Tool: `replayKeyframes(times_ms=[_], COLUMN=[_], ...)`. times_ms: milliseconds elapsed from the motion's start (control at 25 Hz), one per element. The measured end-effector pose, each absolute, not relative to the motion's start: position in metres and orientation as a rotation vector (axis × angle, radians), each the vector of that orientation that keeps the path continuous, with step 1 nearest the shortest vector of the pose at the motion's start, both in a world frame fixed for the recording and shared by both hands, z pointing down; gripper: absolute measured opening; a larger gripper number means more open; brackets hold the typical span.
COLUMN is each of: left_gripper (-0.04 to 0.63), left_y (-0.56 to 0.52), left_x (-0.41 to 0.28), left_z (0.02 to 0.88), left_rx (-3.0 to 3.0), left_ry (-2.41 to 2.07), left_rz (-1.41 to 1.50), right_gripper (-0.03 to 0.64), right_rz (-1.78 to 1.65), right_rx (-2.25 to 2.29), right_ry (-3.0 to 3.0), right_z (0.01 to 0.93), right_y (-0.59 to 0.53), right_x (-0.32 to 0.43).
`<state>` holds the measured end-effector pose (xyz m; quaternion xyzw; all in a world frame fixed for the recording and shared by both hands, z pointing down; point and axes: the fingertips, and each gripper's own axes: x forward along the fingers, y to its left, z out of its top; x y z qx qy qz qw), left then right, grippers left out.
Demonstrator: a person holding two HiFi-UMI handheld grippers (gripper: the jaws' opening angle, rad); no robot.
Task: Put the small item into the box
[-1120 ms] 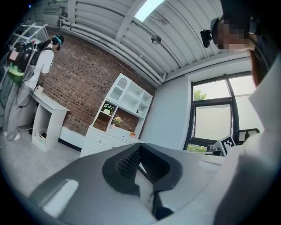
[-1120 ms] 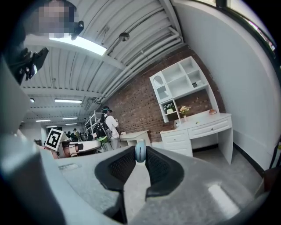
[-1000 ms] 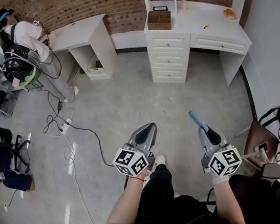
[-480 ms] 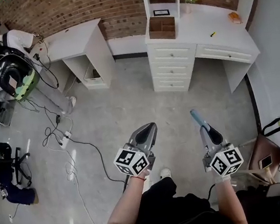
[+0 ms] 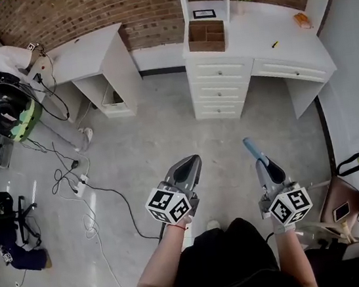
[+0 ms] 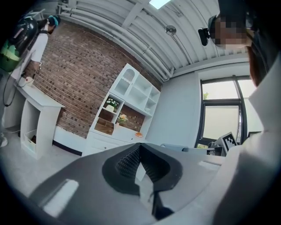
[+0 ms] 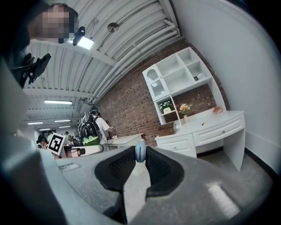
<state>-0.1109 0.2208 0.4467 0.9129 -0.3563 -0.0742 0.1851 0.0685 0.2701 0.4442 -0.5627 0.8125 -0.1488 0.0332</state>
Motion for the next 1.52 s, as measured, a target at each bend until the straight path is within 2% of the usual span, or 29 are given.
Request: replayKeyframes(times_ms=[1520], left_gripper=[0.002], left_y=[-0.045], left_x=[-0.025], left_z=[0.448], left_rx=[2.492], left_ry=[-1.165], left_rz=[-0.218], right_gripper=[0.069], right_rz=[-0.486], right_rx=[-1.547], right_ry=[2.613], right_z=[0.450], right_y=[-0.025], right_x=[0.157])
